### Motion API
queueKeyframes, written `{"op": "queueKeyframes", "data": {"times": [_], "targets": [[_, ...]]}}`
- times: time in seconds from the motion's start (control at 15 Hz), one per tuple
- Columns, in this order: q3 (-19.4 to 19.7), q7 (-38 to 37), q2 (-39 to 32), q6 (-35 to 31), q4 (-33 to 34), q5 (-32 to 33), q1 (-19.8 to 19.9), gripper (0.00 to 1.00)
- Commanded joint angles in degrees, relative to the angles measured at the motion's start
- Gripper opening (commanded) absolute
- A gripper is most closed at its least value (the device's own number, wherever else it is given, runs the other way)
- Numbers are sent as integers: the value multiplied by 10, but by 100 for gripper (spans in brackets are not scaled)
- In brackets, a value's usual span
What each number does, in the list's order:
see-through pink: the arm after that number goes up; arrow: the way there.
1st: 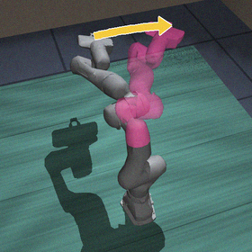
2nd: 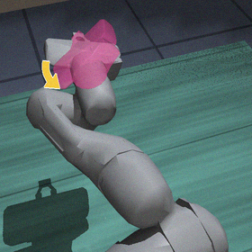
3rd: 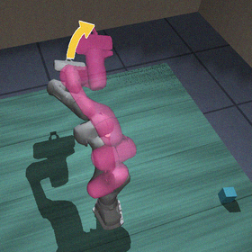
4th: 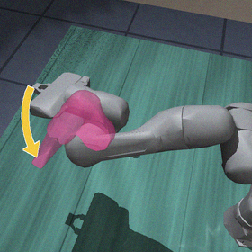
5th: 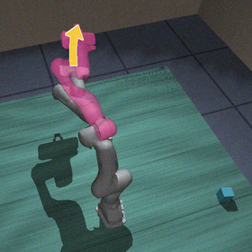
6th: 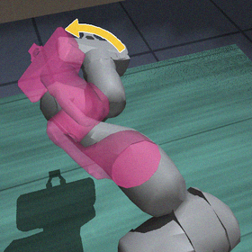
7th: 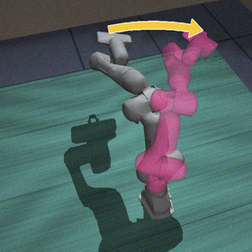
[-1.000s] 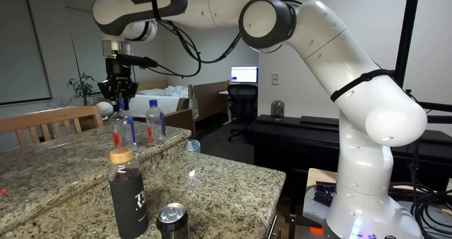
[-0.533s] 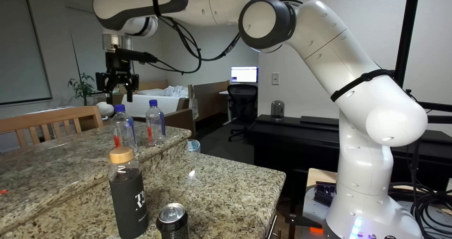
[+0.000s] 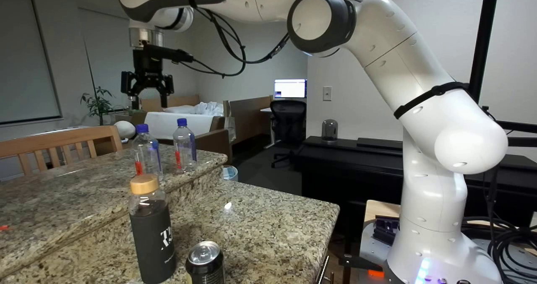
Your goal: Put the right and left water bottles on the top counter
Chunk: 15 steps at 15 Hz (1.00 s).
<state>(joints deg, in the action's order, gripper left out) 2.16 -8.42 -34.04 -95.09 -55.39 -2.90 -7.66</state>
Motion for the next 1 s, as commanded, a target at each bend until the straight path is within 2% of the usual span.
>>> {"op": "queueKeyframes", "data": {"times": [0.0, 0.4, 0.8, 0.87, 0.93], "targets": [[12, 2, 66, 56, -53, 11, 3, 100], [33, 91, 185, 116, -199, 19, 20, 100], [61, 161, 292, 74, -363, 45, 33, 100], [38, 165, 309, 66, -388, 53, 59, 100], [39, 175, 326, 46, -417, 55, 64, 100]]}}
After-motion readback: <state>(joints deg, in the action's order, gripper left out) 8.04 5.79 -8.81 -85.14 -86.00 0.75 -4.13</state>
